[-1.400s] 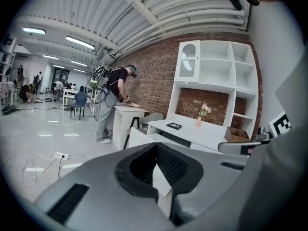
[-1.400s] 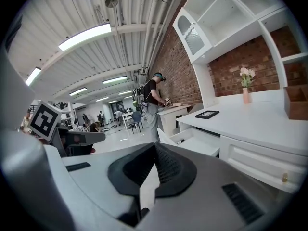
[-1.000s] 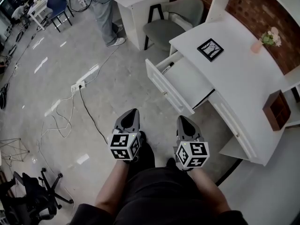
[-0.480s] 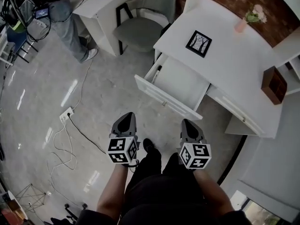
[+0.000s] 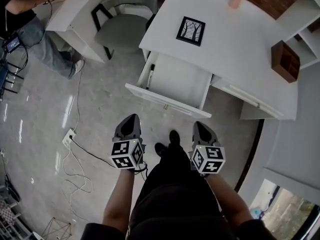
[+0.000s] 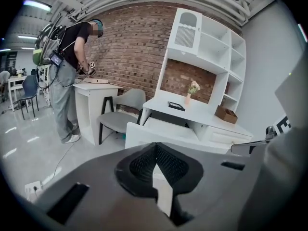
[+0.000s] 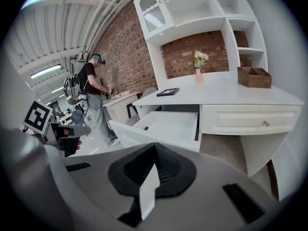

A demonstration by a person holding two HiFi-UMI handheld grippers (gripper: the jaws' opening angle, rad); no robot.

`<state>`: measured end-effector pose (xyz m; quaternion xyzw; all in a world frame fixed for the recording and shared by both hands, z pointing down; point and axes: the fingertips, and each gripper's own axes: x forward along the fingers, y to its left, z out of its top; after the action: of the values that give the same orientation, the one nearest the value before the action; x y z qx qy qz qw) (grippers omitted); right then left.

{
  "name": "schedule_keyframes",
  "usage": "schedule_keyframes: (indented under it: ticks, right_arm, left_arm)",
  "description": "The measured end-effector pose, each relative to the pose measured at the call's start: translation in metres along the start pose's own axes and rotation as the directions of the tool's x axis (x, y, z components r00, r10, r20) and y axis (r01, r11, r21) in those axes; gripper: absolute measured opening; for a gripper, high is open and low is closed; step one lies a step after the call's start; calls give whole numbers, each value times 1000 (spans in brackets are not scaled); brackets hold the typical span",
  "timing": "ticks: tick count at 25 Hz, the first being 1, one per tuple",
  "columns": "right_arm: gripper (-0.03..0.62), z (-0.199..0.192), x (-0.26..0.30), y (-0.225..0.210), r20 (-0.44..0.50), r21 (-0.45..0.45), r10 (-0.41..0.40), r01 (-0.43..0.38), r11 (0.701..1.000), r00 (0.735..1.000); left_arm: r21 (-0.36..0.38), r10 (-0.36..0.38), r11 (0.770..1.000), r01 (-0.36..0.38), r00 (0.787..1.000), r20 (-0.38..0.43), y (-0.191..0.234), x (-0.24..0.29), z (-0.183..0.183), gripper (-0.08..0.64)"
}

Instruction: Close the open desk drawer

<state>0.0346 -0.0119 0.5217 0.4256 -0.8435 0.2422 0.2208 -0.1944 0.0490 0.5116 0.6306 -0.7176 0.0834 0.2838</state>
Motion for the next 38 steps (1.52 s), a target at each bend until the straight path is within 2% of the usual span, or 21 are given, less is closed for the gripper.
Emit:
schedule_keyframes:
  ticks: [7, 15, 21, 27, 32, 38]
  right_arm:
    - [5, -4, 18, -18, -2, 61, -33, 33, 998, 999]
    - [5, -16, 35, -26, -48, 100, 13, -8, 995, 999]
    - [5, -18, 46, -34, -67, 122, 2, 7, 992, 998]
    - [5, -26, 55, -23, -97, 168, -73, 88, 982, 993]
    - [5, -30, 64, -16, -103, 215, -179, 198, 956, 978]
    - [5, -27, 77, -9, -98, 242, -265, 281, 929, 959]
  left_arm:
    - [59, -23, 998, 25, 999, -45, -12, 29, 3, 9]
    - [129, 32, 992, -17, 992, -120, -15, 63, -6, 9]
    - [138, 22, 990, -2, 989, -148, -10, 79, -1, 9]
    - [152, -37, 986, 70, 978, -207, 4, 102, -5, 9]
    - [154, -120, 975, 160, 962, -243, 11, 111, -5, 9]
    - [167, -216, 949, 269, 936, -279, 14, 119, -2, 9]
